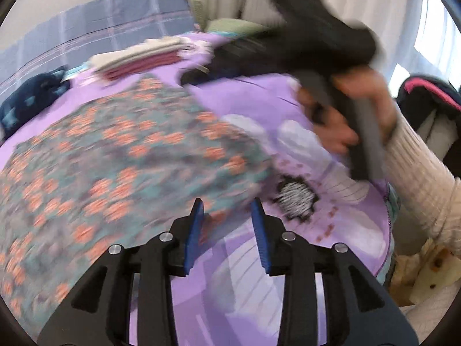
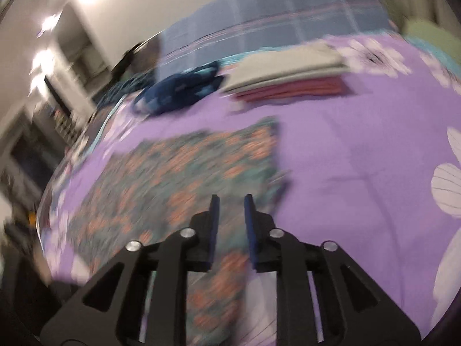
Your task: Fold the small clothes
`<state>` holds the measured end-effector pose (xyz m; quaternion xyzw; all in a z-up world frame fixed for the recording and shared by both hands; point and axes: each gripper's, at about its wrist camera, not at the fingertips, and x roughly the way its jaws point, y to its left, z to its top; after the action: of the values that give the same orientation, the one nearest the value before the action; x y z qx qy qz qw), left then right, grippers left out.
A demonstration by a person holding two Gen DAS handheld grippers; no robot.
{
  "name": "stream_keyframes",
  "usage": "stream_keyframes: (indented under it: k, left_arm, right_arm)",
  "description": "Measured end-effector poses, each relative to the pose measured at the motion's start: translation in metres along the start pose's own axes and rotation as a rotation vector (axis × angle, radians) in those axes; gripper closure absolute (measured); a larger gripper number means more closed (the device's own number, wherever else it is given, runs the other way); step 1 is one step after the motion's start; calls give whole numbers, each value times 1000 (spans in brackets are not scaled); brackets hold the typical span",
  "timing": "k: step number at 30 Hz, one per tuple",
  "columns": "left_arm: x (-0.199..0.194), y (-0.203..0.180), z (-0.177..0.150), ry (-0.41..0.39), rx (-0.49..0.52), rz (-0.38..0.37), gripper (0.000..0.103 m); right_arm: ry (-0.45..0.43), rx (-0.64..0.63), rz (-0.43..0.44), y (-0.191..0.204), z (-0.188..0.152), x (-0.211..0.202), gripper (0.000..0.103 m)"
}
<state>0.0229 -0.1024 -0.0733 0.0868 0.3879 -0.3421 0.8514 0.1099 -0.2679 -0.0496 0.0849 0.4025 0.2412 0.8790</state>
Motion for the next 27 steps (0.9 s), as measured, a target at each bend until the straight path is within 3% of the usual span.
stream_keyframes:
  k: [1,4,8,12,17,23,27]
  left_arm:
    - [-8,7,-3,-13,-19,13,68]
    - [-40,35,-21,-64,-90,59,68]
    - [-72,78,-48,-83,-205,143,68]
    - [-90,113,-70,-104,-332,173,68]
    - [-101,124,-78,-140,-343,186,60]
    - [-115,136,-90,-165,-337,201,58]
    - [-141,163,-105,-196,-379,256,57]
  right_arm:
    - [21,-21,-6,7,-6,4,71]
    - [131,-125,-149,23,-35,33,73]
    - [98,-162,-234,42,-37,31,71]
    - [34,-231,-258,82,-34,14,66]
    - [24,-357,-238,134,-41,16,60]
    - [35,-437,-168,182,-45,28,59]
    - [70,-458,-120,211,-51,45,59]
